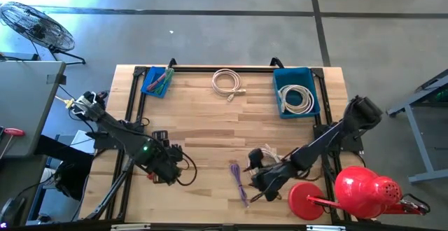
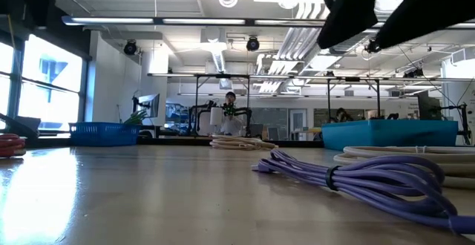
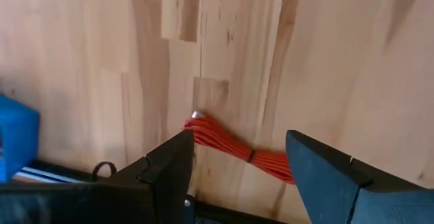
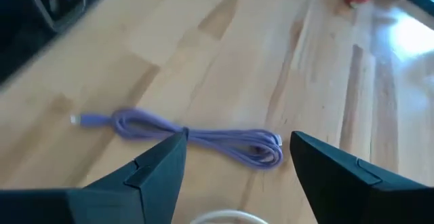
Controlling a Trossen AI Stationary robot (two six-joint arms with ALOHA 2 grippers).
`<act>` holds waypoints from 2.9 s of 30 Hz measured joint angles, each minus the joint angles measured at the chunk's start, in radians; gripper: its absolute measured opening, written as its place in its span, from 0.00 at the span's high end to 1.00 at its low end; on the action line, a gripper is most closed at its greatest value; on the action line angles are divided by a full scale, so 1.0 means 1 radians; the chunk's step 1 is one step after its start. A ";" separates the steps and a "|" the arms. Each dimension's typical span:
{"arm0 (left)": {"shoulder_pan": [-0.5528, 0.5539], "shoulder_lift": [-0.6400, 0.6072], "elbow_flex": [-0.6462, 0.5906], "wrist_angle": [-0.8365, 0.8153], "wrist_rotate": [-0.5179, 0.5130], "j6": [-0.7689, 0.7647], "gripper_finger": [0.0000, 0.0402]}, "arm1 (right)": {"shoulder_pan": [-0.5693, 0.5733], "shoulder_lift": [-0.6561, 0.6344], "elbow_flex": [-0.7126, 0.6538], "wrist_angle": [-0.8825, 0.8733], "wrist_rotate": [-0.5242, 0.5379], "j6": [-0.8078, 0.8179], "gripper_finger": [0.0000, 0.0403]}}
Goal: Pick & Place USB Port
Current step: Put the purple USB cable into the left blue bin
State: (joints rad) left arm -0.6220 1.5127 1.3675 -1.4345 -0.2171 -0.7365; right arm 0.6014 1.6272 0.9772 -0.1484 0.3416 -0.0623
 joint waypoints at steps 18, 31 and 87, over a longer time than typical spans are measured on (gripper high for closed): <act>0.000 0.000 -0.094 0.080 -0.012 0.032 0.43 | 0.008 0.185 0.301 -0.072 -0.323 0.136 0.37; 0.000 0.000 -0.094 0.084 -0.035 0.036 0.43 | 0.007 0.184 0.300 -0.065 -0.427 0.227 0.37; 0.000 -0.001 -0.094 0.184 -0.119 0.078 0.43 | -0.228 0.341 0.413 -0.400 -0.478 1.000 0.40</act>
State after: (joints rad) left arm -0.6220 1.5120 1.2732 -1.2503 -0.3363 -0.6586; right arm 0.3733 1.9686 1.3903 -0.5480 -0.1362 0.9375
